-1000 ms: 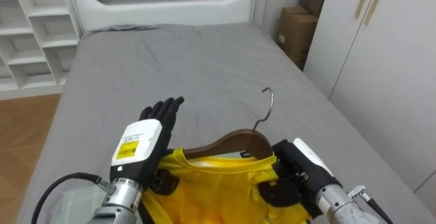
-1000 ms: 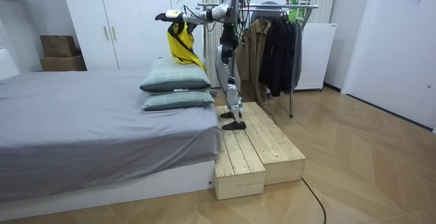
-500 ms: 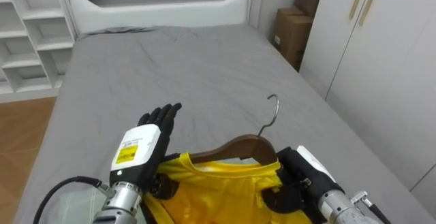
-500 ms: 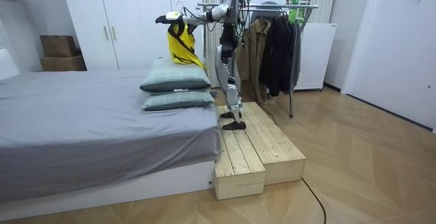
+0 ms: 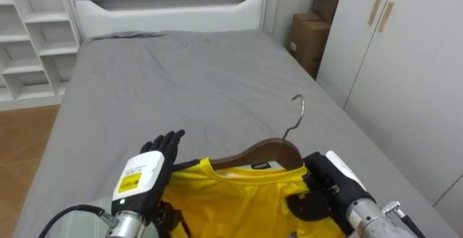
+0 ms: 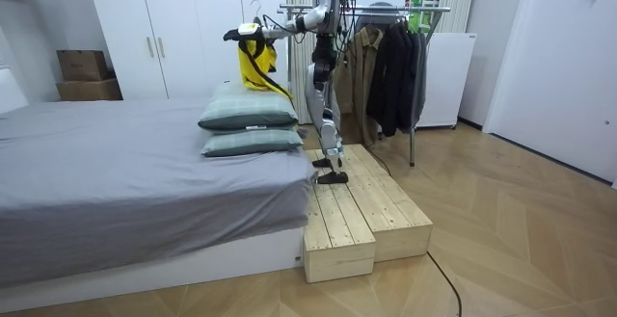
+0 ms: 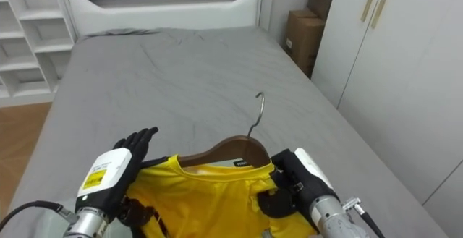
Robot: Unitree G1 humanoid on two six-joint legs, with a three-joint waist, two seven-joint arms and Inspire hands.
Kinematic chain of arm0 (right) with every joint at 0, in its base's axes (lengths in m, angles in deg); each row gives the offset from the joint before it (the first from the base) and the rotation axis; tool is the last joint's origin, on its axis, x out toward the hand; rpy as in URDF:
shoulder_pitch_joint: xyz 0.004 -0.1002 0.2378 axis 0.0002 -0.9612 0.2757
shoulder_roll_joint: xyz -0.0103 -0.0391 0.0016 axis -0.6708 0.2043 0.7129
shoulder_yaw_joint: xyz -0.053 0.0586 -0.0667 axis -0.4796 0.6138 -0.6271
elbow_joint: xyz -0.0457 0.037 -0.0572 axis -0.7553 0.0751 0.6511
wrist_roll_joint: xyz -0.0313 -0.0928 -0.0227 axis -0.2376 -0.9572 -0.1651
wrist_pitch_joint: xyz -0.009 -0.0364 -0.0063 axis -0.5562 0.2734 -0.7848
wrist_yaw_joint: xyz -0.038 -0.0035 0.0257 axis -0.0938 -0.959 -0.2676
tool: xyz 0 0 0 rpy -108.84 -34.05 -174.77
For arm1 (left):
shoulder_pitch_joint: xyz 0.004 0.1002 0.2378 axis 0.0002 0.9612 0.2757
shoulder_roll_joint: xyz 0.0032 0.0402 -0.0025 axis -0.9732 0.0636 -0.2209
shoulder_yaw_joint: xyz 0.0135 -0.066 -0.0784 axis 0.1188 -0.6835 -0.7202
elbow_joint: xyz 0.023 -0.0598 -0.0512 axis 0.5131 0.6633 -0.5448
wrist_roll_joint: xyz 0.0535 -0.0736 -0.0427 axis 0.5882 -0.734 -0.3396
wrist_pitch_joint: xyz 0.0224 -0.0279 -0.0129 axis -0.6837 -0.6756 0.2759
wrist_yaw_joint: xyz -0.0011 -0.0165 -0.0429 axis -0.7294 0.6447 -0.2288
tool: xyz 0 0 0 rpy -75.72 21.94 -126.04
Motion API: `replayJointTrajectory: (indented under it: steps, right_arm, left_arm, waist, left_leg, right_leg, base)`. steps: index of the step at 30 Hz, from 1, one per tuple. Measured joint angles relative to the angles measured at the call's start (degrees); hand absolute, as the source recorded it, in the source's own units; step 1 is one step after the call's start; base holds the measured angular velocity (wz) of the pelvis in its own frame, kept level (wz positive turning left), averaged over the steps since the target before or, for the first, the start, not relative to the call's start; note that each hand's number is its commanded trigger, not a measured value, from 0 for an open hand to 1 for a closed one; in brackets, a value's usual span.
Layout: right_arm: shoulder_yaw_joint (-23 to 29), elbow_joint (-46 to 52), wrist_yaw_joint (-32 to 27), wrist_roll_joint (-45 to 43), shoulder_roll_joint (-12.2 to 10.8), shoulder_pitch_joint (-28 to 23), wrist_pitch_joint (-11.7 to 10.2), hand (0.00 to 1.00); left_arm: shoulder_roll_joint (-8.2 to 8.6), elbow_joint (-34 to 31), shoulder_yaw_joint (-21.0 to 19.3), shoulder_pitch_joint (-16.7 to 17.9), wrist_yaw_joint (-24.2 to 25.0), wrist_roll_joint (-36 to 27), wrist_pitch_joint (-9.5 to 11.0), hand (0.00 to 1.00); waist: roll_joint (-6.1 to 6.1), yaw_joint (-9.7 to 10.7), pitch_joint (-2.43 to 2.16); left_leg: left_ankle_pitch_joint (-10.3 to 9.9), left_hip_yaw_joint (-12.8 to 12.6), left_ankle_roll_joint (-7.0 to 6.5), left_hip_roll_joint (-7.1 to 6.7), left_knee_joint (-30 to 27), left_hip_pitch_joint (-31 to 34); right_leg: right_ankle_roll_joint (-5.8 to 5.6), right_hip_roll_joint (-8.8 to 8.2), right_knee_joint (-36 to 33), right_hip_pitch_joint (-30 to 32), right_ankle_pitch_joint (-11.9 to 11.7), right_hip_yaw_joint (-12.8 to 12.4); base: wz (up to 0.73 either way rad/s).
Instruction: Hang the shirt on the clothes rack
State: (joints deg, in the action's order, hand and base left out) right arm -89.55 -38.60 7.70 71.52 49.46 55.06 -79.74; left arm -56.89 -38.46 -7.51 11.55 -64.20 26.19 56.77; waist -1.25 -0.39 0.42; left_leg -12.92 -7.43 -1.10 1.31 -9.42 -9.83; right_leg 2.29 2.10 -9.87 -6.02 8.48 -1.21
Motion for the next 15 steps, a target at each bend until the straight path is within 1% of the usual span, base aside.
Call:
replayJointTrajectory:
  steps: [3, 5, 8, 10, 11, 12, 15]
  right_arm:
    - [0.04, 0.84, 0.01, -1.82, 0.41, 0.0, 0.07, 1.0]
    - [0.04, 0.88, 0.02, -2.43, 0.54, 0.0, 0.34, 1.0]
    - [0.04, 1.24, 0.06, -3.65, 0.48, 0.0, 0.95, 1.0]
    - [0.04, 1.58, 0.08, -3.84, 0.5, 0.0, 1.24, 1.0]
    - [0.04, 1.59, 0.08, -3.84, 0.47, -0.01, 1.28, 1.0]
    - [0.04, 1.62, 0.08, -3.83, 0.49, -0.01, 1.35, 1.0]
    - [0.06, 2.99, 0.05, -3.83, 0.84, -0.05, 2.62, 1.0]
  left_arm:
    - [0.01, 0.46, -0.83, 2.28, -0.4, -0.01, -0.09, 0.0]
    - [0.05, 1.44, -0.83, 2.9, -0.61, 0.0, -0.23, 0.0]
    - [0.11, 2.56, -0.85, 3.44, -0.76, -0.1, -1.26, 0.0]
    - [0.1, 2.57, -0.93, 3.63, -0.75, -0.1, -1.7, 0.0]
    - [0.11, 2.57, -0.95, 3.69, -0.75, -0.09, -1.99, 0.0]
    - [0.12, 2.58, -0.95, 3.89, -0.75, -0.12, -2.29, 0.0]
    - [0.19, 2.98, -0.95, 4.24, -0.76, -1.82, -2.71, 0.0]
  waist:
    - [0.11, 0.24, -0.1]
    - [0.06, 0.16, -0.13]
    - [0.01, 0.05, -0.16]
    - [-0.08, 0.02, -0.26]
    - [-0.16, 0.04, -0.34]
    - [-0.2, 0.07, -0.55]
    - [-0.25, 0.21, -0.67]
  left_leg:
    - [0.0, 0.0, 0.0, 0.02, -0.01, -0.04]
    - [0.0, 0.01, 0.0, 0.01, -0.02, -0.02]
    - [0.0, 0.07, 0.0, 0.01, -0.1, 0.38]
    - [0.0, 0.07, 0.0, -0.01, -0.13, 0.7]
    - [0.0, 0.06, 0.0, 0.01, -0.14, 0.76]
    - [0.0, 0.05, 0.0, 0.04, -0.14, 0.77]
    - [0.0, 0.09, 0.0, 0.06, -0.1, 0.32]
  right_leg:
    - [0.0, 0.02, -0.05, 0.05, 0.0, 0.04]
    - [0.0, 0.03, -0.05, 0.04, 0.0, 0.11]
    - [-0.01, -0.01, -0.04, 0.63, 0.01, 0.27]
    - [-0.02, -0.02, -0.05, 0.98, 0.01, 0.27]
    - [-0.02, -0.01, -0.05, 0.99, 0.01, 0.33]
    - [-0.01, -0.01, -0.06, 0.78, 0.01, 0.37]
    - [-0.01, -0.01, -0.12, 0.24, 0.01, 0.45]
  base:
    - [0.0]
    - [0.0]
    - [0.0]
    - [0.0]
    - [0.0]
    - [0.0]
    - [0.0]
